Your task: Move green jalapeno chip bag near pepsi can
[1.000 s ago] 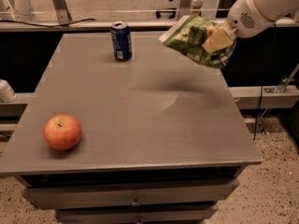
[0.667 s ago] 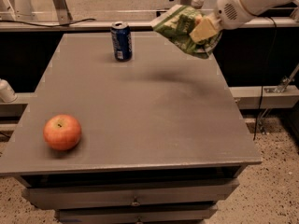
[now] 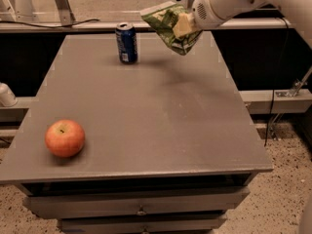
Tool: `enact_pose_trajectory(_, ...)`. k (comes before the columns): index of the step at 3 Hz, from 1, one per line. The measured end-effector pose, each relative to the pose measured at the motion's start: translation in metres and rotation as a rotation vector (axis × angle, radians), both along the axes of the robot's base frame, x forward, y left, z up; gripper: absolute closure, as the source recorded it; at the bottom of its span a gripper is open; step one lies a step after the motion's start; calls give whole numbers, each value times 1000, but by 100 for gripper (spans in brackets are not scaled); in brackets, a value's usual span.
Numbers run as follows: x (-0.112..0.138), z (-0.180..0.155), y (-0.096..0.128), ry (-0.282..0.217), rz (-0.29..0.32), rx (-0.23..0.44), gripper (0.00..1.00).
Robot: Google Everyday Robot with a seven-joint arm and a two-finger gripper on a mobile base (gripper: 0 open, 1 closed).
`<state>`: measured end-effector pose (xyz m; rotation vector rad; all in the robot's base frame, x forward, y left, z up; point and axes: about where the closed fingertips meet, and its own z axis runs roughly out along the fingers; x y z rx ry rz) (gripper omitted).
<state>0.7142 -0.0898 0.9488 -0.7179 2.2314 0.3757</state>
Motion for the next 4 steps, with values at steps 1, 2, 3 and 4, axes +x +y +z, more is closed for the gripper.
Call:
enact_pose_trajectory(1,23,-21,21,28,-92,54,100)
enact_pose_trajectory(2,38,-41,34,49,-166,86,100)
enact_pose_trajectory(3,46,-52,43,59,-236,125,100)
enact_pose_trajectory(4,42,-63,53,95,-275,163,99)
